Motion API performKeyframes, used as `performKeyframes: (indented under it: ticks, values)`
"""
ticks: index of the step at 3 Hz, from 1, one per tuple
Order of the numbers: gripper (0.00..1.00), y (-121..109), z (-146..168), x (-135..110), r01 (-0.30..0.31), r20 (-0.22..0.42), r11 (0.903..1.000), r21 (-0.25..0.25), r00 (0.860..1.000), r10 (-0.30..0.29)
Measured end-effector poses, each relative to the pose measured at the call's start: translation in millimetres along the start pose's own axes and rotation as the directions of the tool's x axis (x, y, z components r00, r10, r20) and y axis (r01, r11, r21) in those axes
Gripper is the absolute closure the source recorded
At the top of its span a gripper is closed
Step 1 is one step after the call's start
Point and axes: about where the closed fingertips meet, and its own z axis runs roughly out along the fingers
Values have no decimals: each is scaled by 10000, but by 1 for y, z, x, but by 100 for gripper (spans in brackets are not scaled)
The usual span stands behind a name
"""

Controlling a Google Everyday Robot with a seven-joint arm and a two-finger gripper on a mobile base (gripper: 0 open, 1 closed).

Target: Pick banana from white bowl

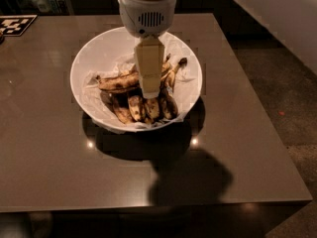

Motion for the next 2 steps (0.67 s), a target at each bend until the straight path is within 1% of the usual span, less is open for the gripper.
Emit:
performKeyframes:
  ticks: [1, 2]
  values:
    - [14, -10, 21, -11, 206, 102, 9990, -388, 9997, -202]
    - [23, -15, 37, -15, 286, 176, 9972, -687, 9995, -275]
